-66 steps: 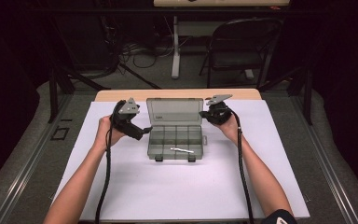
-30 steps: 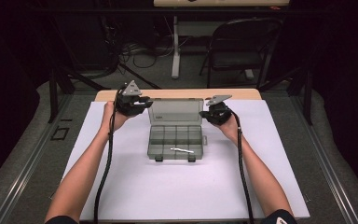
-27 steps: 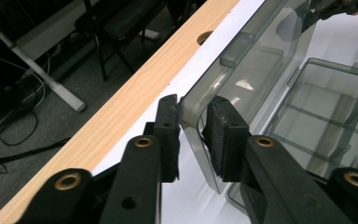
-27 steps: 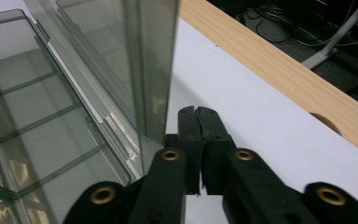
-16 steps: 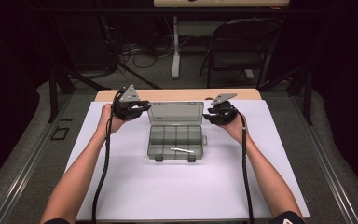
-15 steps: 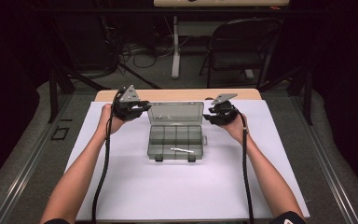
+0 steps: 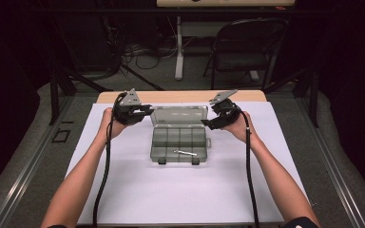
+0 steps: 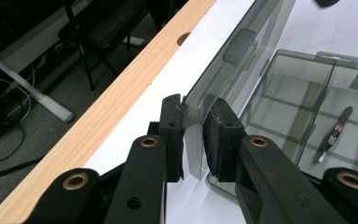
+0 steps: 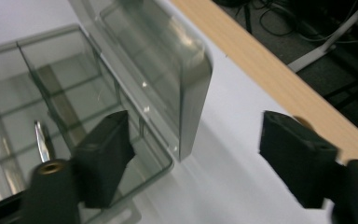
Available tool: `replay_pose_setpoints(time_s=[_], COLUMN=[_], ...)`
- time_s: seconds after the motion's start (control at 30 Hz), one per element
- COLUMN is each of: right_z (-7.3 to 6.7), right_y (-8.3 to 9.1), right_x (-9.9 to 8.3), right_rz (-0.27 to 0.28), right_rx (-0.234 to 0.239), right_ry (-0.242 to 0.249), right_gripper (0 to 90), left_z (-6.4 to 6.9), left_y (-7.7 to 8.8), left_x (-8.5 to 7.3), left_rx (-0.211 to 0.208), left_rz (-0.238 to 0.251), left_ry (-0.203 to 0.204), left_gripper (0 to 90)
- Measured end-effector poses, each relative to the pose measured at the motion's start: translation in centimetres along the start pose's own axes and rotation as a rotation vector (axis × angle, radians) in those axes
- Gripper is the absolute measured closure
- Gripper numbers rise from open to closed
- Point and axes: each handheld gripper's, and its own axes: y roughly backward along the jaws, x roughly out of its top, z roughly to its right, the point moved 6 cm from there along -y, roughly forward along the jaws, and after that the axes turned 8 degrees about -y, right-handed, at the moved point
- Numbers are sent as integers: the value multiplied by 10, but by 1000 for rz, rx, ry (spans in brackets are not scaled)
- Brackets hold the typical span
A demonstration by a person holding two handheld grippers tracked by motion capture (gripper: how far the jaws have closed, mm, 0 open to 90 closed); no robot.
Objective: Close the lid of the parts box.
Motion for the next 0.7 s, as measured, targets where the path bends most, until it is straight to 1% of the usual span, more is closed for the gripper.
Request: replay_pose_setpoints(time_s=[0.03, 0.1, 0.17, 0.2, 0.23, 0.3, 0.33, 0.37, 0.47, 0.5, 0.53, 0.6, 0.67, 0.7], right_z=[-1, -3, -6, -7, -9, -14, -16, -18, -23, -24, -25, -26, -27, -28], right_y=[2, 4, 8, 10, 12, 15, 17, 17, 18, 19, 19, 20, 21, 21], right_x=[4, 12, 17, 19, 20, 23, 24, 24, 23, 22, 21, 18, 17, 17], right_rz=[5, 30, 41, 35, 41, 57, 50, 45, 46, 49, 50, 54, 53, 59], right_rx=[-7, -6, -14, -15, -13, -7, -5, -4, -50, -53, -51, -53, -54, -60], right_ry=[0, 3, 20, 24, 36, 57, 67, 77, 123, 127, 133, 136, 140, 146], right_gripper=[245, 320, 462, 525, 584, 672, 705, 710, 721, 722, 726, 727, 728, 728], left_z=[1, 2, 4, 5, 5, 6, 6, 7, 9, 10, 11, 12, 12, 12], left_y=[0, 1, 2, 2, 3, 3, 4, 4, 5, 6, 7, 11, 18, 23], left_x=[0, 0, 0, 0, -1, -1, -1, -1, -1, -2, -2, -1, 4, 9], left_rx=[0, 4, 2, 4, 5, -5, -5, -5, 7, 2, -3, -9, -28, -33], left_rz=[-3, -6, -13, -10, -9, -6, -11, -17, -21, -15, -18, -25, -8, 10], left_ry=[-1, -7, -23, -28, -29, -20, -23, -27, -34, -30, -30, -31, -9, 10], left_gripper=[780, 780, 783, 783, 785, 785, 785, 785, 784, 781, 747, 611, 489, 485])
